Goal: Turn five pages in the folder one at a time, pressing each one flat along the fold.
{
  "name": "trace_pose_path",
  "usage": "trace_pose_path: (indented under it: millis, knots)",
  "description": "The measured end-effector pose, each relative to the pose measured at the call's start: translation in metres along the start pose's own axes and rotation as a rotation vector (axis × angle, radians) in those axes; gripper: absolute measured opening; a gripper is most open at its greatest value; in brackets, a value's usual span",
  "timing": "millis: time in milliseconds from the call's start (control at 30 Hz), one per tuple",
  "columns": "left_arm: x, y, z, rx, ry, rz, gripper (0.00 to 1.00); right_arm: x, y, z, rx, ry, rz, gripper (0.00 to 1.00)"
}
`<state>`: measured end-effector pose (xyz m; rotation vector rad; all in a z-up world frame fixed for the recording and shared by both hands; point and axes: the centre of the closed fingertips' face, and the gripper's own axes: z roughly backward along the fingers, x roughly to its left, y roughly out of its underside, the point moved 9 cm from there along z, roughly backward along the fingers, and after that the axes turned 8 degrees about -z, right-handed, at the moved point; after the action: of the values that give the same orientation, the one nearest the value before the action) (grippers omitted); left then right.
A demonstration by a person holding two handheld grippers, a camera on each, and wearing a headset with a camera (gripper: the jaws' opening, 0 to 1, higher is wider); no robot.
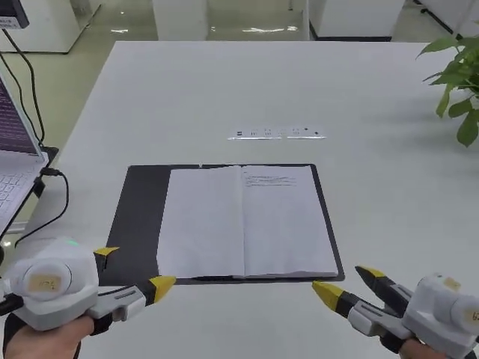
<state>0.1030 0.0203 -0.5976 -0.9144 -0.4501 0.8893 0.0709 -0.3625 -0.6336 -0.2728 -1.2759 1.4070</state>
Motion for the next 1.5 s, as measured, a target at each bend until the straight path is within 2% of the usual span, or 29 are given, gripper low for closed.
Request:
trace_pose_path:
  millis: [200,367,500,733,833,900,1133,1300,1367,1500]
  knots:
    - [-0.011,-0.012,-0.011,0.012,0.043,-0.031,0.68,-0.004,-0.002,0.005,-0.007,0.001,-0.006,0.70]
    - [-0.022,-0.020,-0.025,0.027,0.095,-0.062,0.68,-0.009,-0.002,0.008,-0.031,0.012,-0.049,0.73]
    - [-0.024,-0.024,-0.040,0.043,0.132,-0.087,0.68,-0.012,0.000,0.010,-0.040,0.018,-0.067,0.73]
    - [-0.040,-0.034,-0.065,0.046,0.209,-0.122,0.68,-0.018,0.001,0.014,-0.044,0.039,-0.096,0.73]
    - [-0.050,-0.036,-0.077,0.055,0.244,-0.123,0.68,-0.018,0.003,0.014,-0.028,0.030,-0.096,0.72]
    - [-0.052,-0.035,-0.086,0.055,0.258,-0.121,0.68,-0.018,0.004,0.013,-0.016,0.021,-0.089,0.73]
    - [-0.063,-0.041,-0.104,0.056,0.303,-0.113,0.68,-0.016,0.004,0.013,0.010,-0.013,-0.083,0.76]
    - [-0.069,-0.042,-0.118,0.070,0.327,-0.116,0.69,-0.019,0.004,0.014,0.023,-0.013,-0.080,0.77]
    - [-0.074,-0.043,-0.122,0.081,0.337,-0.122,0.70,-0.019,0.004,0.014,0.027,-0.022,-0.083,0.76]
    - [-0.085,-0.047,-0.132,0.070,0.360,-0.119,0.69,-0.017,0.004,0.014,0.036,-0.049,-0.075,0.76]
